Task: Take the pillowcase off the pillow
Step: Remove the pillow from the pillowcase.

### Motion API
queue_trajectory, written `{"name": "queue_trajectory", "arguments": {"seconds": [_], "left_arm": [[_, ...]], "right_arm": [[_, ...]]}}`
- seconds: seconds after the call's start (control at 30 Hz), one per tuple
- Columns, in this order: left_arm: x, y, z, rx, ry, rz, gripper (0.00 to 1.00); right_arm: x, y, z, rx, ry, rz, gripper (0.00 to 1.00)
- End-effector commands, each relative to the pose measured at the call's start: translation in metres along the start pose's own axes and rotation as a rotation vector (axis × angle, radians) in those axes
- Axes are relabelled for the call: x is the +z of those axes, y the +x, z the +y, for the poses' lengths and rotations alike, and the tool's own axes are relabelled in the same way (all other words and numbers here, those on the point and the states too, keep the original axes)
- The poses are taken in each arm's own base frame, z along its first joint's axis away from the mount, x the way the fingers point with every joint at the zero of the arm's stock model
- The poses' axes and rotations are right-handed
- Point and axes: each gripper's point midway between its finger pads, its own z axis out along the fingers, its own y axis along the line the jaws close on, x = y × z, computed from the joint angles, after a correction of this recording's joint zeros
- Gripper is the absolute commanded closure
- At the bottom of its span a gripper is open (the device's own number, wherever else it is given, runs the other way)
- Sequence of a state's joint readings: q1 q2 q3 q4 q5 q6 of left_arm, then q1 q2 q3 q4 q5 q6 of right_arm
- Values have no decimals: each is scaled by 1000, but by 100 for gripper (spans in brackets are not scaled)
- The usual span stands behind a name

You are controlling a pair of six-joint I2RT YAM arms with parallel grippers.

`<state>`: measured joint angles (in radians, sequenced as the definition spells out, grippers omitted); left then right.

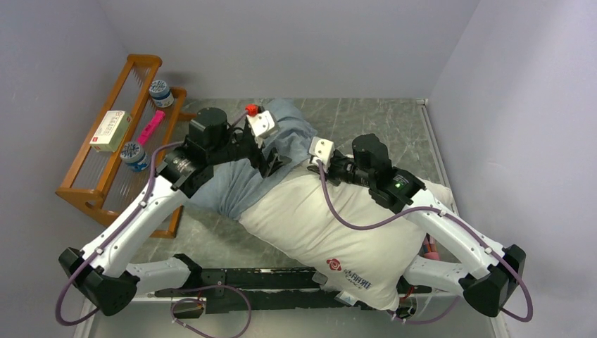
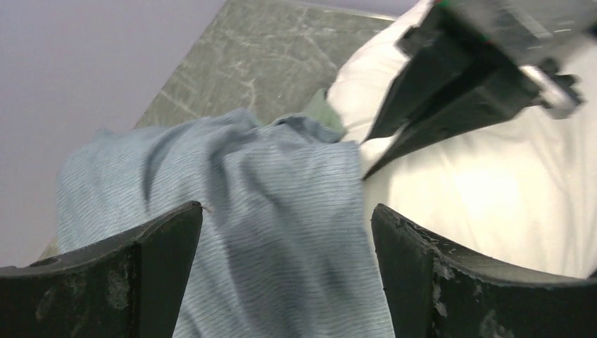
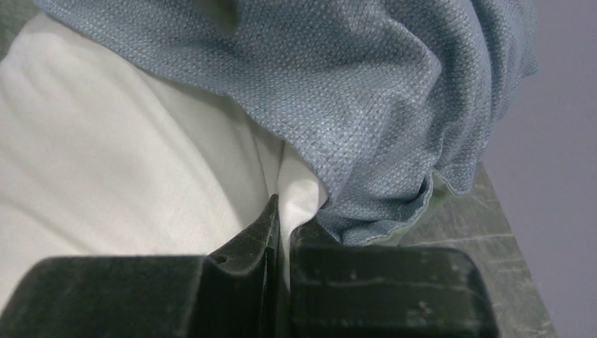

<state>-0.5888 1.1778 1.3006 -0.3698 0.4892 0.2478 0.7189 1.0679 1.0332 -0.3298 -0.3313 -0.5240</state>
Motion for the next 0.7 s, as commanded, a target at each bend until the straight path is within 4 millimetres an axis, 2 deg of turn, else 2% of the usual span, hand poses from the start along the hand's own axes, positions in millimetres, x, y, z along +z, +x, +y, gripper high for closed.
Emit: {"name": "queue_trajectory", "arguments": {"seconds": [0.0,0.1,0.43,0.67], "left_arm": [[5,-13,-24,80,49,-61,4],[13,-13,-28,81,1,-77,4],[33,8,-7,168,-362,-18,4],[18,4,48,142,-737,6,6]], "right_arm": [[-13,-13,14,-17,-80,-24,100],[-13,-14,11,-16,-65,-26,100],[-13,-12,10,-1,-50,-22,100],[-16,-7,14,-5,-58,-11,100]]}}
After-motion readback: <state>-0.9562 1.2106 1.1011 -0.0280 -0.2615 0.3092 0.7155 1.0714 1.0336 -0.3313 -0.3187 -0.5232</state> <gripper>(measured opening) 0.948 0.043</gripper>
